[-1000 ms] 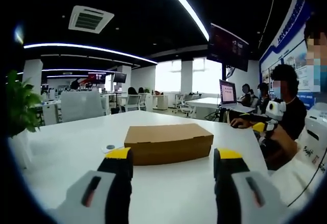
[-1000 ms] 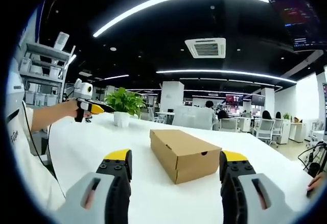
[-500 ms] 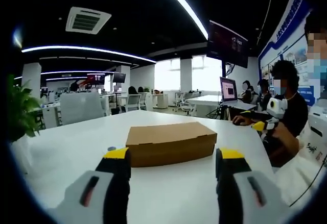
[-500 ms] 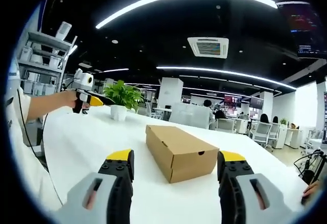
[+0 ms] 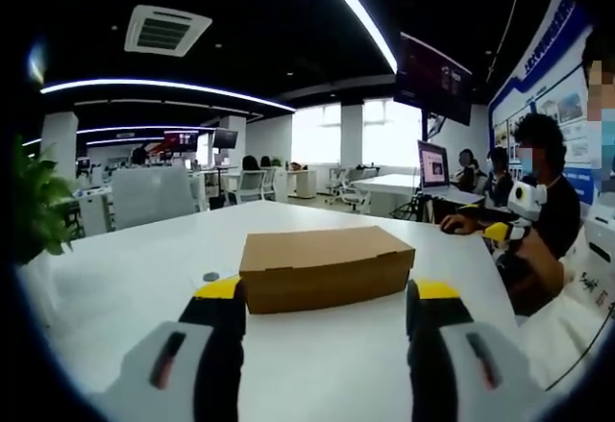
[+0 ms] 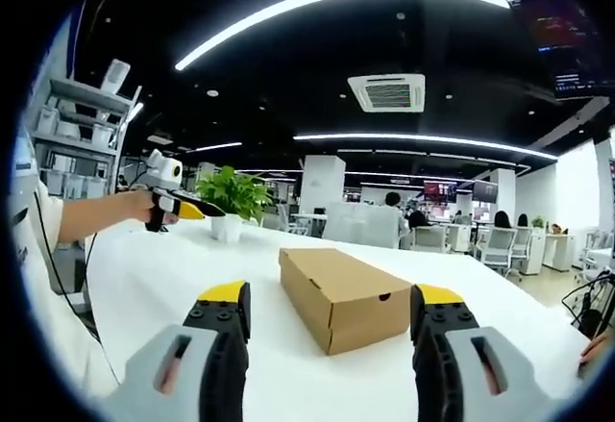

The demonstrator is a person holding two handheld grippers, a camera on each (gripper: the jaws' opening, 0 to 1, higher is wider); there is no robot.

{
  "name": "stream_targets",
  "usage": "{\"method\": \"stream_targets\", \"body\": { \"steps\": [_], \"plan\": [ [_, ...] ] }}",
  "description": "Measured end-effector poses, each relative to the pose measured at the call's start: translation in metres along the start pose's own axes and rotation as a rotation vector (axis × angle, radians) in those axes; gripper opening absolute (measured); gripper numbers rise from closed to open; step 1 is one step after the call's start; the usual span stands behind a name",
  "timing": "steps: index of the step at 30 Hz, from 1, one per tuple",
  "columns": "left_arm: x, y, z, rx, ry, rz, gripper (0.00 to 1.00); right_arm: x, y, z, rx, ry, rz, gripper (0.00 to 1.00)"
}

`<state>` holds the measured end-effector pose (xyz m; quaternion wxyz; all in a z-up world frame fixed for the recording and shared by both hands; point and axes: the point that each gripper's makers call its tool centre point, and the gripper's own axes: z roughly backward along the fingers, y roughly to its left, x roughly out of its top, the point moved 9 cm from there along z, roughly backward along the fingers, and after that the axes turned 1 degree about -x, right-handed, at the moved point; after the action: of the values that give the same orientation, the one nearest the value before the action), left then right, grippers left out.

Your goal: Operate the shoe box by opening the lid, removing the specified soft item, and placing it in the target area until the item is outside and the box remains undamaged.

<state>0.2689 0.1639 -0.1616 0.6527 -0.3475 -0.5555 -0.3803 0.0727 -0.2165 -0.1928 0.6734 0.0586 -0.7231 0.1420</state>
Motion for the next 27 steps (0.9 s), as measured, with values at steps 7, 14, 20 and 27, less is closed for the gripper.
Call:
{"method": "stream_targets", "body": {
  "steps": [7,14,20,27],
  "plan": [
    [0.001,0.01,-0.009,-0.025,-0.009,0.007,0.73,-0.002,-0.004,-0.002,-0.036,0.012,0.011,0.7],
    [0.003,0.015,-0.014,-0.071,-0.011,0.003,0.77,0.0,-0.003,-0.004,-0.061,0.002,0.041,0.77],
    [0.002,0.023,-0.018,-0.046,-0.041,0.042,0.78,-0.002,-0.003,-0.007,-0.058,0.013,0.032,0.76],
    [-0.001,0.029,-0.026,-0.03,-0.038,0.028,0.71,-0.004,0.0,-0.01,-0.046,0.029,0.034,0.74]
  ]
}}
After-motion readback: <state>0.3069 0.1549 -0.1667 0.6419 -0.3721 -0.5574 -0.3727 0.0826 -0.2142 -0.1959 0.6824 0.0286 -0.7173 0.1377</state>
